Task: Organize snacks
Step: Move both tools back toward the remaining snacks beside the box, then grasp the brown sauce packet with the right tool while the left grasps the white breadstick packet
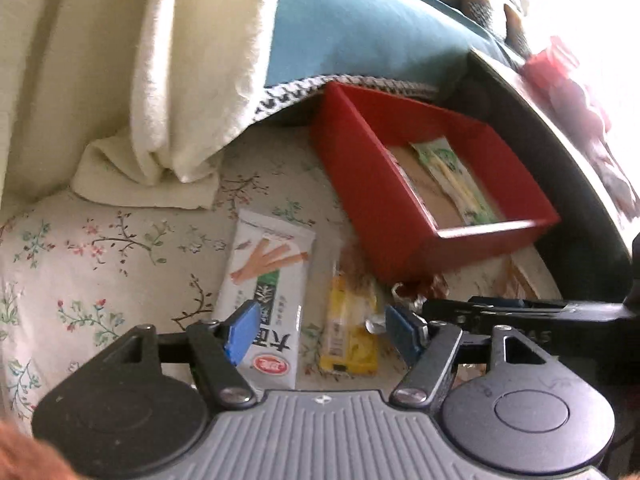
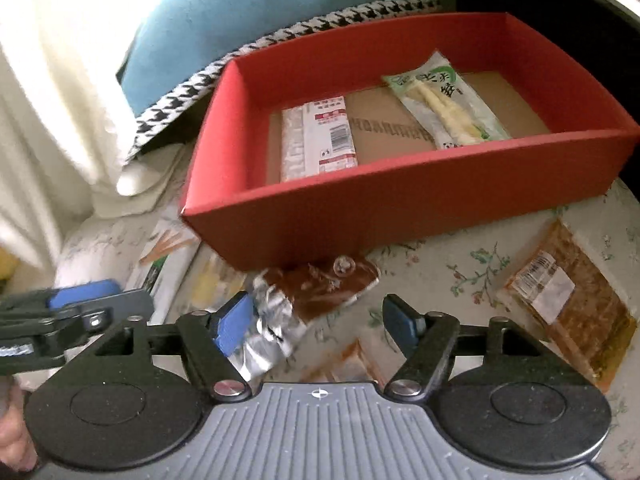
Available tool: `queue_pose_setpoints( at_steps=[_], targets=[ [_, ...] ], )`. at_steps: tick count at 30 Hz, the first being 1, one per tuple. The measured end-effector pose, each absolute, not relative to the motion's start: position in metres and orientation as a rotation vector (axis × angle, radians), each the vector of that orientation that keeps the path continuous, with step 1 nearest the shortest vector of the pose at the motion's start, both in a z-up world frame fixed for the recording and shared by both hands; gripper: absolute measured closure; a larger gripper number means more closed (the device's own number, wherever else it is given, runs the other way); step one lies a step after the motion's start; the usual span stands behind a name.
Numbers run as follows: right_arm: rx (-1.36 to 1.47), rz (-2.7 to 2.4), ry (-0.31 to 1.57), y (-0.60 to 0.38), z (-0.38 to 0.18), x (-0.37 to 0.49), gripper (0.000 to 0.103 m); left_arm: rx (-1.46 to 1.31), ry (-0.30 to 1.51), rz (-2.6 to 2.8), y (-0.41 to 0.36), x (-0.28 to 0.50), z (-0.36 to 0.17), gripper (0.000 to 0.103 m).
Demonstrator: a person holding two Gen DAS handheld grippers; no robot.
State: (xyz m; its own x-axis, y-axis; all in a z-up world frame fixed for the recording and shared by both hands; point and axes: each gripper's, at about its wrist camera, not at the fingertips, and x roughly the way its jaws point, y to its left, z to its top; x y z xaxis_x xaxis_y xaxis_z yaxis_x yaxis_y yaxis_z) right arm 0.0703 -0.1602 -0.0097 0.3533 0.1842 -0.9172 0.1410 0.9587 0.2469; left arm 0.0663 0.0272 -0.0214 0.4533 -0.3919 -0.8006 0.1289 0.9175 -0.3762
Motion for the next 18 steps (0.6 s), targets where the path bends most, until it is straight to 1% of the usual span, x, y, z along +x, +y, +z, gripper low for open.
queue_pose_setpoints(
  at_steps=[3,4,5,8,10,15,18],
  targets=[
    [0.351,-0.043,1.192,-0.152,-0.019,0.073,0.019,-0.273,1.082,-0.326,0.027,0.067,-0.027,0.040],
    [0.347,-0.068,1.183,-0.149,-0.021,0.078,0.015,-0.262,1.084,-0.326,0.024,0.069,-0.030,0.040],
    [0.325,-0.075,1.179,-0.145,-0.022,0.079,0.014,-0.253,1.082,-0.324,0.023,0.069,-0.031,0.040],
    [0.300,-0.075,1.188,-0.143,-0.019,0.080,0.014,-0.242,1.089,-0.314,0.026,0.071,-0.033,0.040],
    [0.265,-0.009,1.227,-0.148,-0.019,0.080,0.019,-0.276,1.095,-0.301,0.036,0.072,-0.030,0.040],
    [0.126,0.088,1.322,-0.151,-0.011,0.073,0.019,-0.295,1.135,-0.302,0.042,0.088,-0.038,0.039],
    [0.056,0.128,1.367,-0.152,-0.006,0.069,0.019,-0.217,1.111,-0.303,0.029,0.095,-0.042,0.038]
  ],
)
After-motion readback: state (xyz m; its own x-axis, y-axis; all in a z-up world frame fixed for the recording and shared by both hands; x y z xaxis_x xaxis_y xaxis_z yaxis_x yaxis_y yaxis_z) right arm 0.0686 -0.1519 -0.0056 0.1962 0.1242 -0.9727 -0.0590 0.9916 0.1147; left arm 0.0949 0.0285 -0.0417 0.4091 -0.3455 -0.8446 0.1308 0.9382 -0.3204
